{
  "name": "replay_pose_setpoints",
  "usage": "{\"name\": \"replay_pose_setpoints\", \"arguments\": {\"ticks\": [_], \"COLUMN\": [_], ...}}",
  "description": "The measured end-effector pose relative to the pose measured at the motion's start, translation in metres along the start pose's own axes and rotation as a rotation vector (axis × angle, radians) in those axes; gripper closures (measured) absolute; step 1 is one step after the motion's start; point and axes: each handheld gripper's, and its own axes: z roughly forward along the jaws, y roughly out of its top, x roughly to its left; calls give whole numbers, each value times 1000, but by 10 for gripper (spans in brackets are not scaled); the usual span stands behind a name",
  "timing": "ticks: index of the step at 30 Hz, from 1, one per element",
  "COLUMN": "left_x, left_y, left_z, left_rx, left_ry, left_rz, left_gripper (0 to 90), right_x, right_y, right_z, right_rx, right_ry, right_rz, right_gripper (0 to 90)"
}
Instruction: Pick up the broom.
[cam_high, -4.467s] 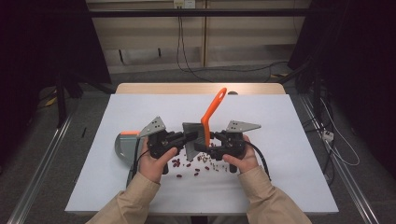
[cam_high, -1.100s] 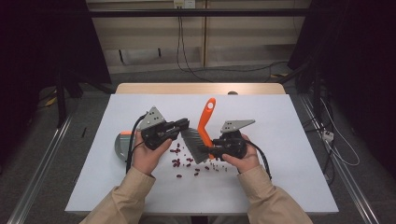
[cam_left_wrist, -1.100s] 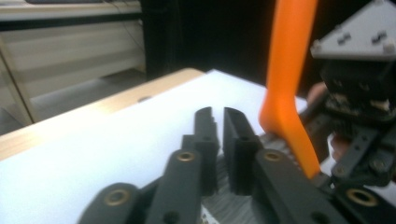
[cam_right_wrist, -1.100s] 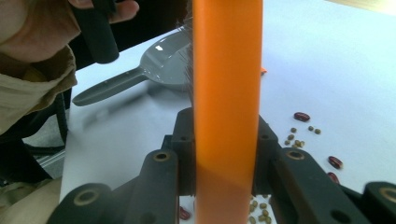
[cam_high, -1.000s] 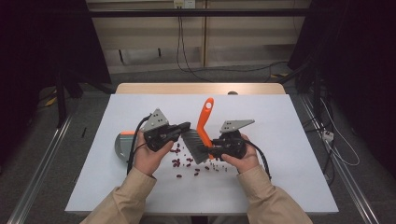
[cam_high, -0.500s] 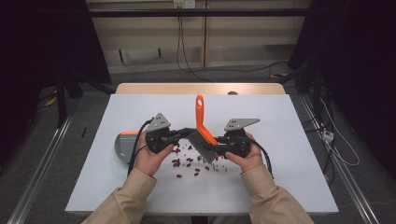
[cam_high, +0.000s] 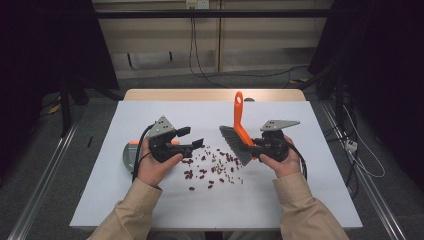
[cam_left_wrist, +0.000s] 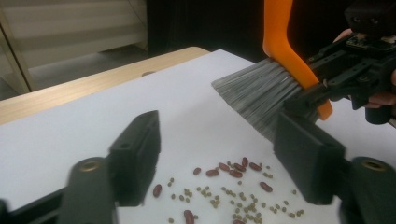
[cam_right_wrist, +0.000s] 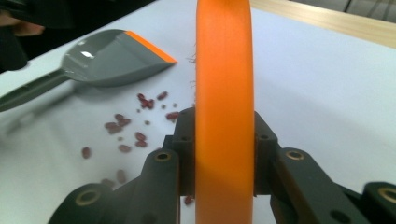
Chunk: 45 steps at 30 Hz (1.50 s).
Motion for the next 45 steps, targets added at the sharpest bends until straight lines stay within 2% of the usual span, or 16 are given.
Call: {"name": "replay_pose_setpoints", "arguments": {"ticks": [2, 4, 6, 8, 11, 21, 24, 27, 29, 32, 40, 42, 45], "left_x": [2, 3, 4, 6, 9, 17, 21, 24, 27, 29, 29, 29, 30], "left_y": [0, -1, -1, -1, -2, -11, -14, -17, -19, -21, -22, -23, -25], "left_z": [-1, -3, -6, -9, -14, -28, -33, -38, -40, -43, -45, -45, -45], "left_rx": [2, 1, -11, -18, -15, -11, -3, -10, -8, -8, -7, -4, 0], "left_ry": [9, 9, 13, 13, 21, 28, 42, 51, 59, 62, 63, 62, 63], "left_rz": [2, 7, 3, 0, -2, -7, -9, -15, -17, -22, -21, -22, -22], "left_gripper": [236, 216, 159, 134, 103, 100, 100, 100, 101, 101, 101, 100, 101], "right_x": [-4, -7, -10, -14, -19, -33, -38, -42, -43, -43, -40, -38, -37], "right_y": [-2, -3, -4, -4, -5, -12, -15, -16, -16, -15, -18, -20, -21], "right_z": [-2, -4, -6, -9, -11, -10, -7, -2, 2, 6, 27, 32, 36], "right_rx": [5, 9, 13, 15, 37, 85, 99, 134, 145, 136, 157, 150, 136], "right_ry": [-10, -30, -44, -56, -93, -154, -179, -233, -253, -266, -275, -291, -281], "right_rz": [9, 24, 25, 39, 35, 54, 65, 72, 74, 83, 58, 59, 60], "right_gripper": [710, 709, 709, 709, 709, 709, 709, 709, 709, 708, 706, 706, 707]}}
